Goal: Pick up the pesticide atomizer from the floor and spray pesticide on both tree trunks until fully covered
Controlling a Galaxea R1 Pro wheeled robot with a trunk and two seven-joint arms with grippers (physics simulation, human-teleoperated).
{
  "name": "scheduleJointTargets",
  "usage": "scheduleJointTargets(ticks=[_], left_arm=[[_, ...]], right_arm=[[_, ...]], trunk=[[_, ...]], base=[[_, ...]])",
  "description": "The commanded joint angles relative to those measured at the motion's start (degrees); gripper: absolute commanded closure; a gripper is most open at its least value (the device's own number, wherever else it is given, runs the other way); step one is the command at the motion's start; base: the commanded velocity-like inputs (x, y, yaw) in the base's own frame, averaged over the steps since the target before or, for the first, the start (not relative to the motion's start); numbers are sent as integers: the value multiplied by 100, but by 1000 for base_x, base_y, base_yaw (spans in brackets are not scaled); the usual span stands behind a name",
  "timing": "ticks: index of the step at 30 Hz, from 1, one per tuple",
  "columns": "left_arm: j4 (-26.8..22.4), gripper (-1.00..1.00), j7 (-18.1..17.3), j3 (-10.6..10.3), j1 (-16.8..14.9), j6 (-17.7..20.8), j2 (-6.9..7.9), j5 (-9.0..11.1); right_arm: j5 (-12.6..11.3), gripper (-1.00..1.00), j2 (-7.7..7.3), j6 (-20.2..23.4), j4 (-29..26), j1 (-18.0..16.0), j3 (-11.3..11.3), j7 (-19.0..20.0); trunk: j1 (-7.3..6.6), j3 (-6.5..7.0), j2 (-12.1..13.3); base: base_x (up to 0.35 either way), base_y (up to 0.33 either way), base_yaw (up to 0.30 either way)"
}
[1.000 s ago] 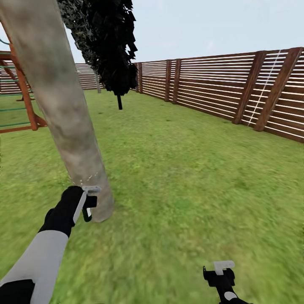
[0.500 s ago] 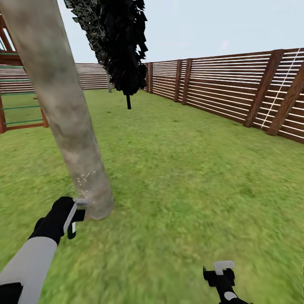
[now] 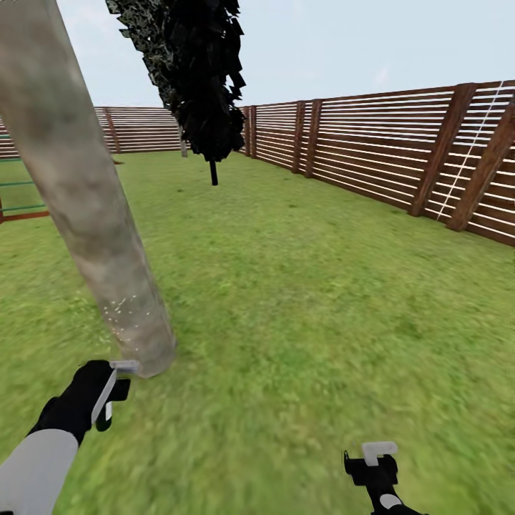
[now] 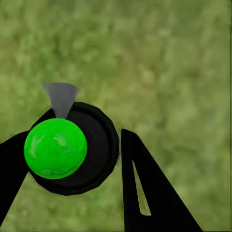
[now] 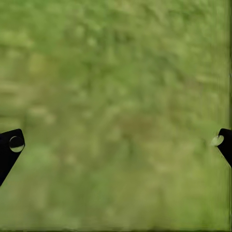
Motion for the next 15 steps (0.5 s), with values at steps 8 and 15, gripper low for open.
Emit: scheduleJointTargets(ticks=[8, 15], left_arm=[[61, 100, -11, 22, 44, -207, -315, 389], [41, 100, -10, 25, 38, -212, -342, 409]], right_arm=[[-47, -100, 1, -9, -2, -1, 49, -12], [-47, -100, 3, -9, -2, -1, 49, -12]], trunk=[[-2, -4, -2], [-2, -4, -2]], base=[[128, -232, 218], [244, -184, 165]])
